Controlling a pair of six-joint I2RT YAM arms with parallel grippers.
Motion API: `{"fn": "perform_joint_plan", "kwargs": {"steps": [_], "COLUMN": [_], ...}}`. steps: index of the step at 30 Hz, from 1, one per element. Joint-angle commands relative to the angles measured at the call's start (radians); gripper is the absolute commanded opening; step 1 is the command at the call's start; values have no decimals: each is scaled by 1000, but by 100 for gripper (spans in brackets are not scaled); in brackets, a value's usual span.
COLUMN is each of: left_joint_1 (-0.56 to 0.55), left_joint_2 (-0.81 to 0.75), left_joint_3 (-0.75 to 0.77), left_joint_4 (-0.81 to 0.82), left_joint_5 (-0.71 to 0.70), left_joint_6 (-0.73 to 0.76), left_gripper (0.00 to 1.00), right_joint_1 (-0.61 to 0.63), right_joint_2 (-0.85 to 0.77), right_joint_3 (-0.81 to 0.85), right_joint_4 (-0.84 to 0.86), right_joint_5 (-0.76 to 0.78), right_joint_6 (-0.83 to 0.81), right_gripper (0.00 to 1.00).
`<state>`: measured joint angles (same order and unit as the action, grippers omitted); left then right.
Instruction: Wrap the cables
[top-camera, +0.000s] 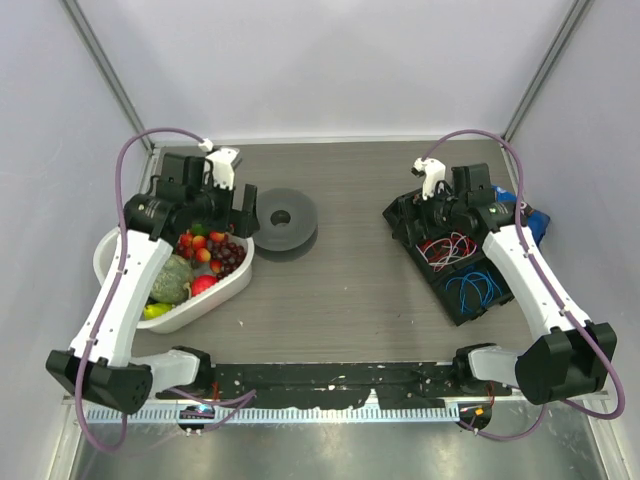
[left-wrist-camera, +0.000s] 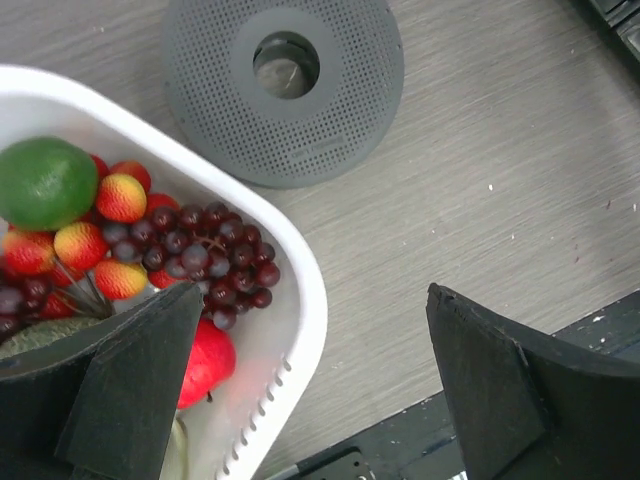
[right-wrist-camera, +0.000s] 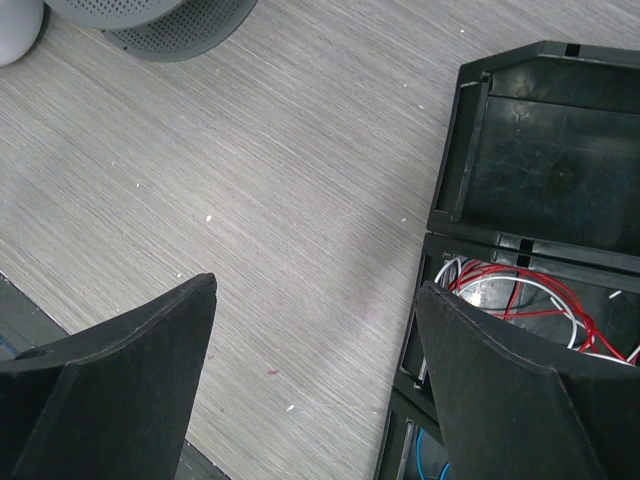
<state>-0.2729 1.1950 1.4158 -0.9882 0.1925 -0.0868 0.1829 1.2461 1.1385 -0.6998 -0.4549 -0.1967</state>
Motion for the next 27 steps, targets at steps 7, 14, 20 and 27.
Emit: {"fn": "perform_joint_plan", "kwargs": {"steps": [7,14,20,27], "left_joint_1": [-20,-107,-152,-189], "left_joint_2": [300,593,728,799], "left_joint_3": [454,701,690,555], "left_joint_4": [-128,-194,-158,-67], "left_joint_5": [78,-74,-133,-251], "left_joint_6": [289,377,360,416], "left_gripper": [100,98,61,23], "right_joint_1": [-13,-83,-218,-221], "right_joint_2": [4,9,15,-2], "right_joint_3": [47,50,37,12], "right_joint_4": [52,69,100,97], "right_joint_5": [-10,-60,-154,-137], "right_joint_6": [36,80,141,125], "right_gripper": [86,86,86,86]}}
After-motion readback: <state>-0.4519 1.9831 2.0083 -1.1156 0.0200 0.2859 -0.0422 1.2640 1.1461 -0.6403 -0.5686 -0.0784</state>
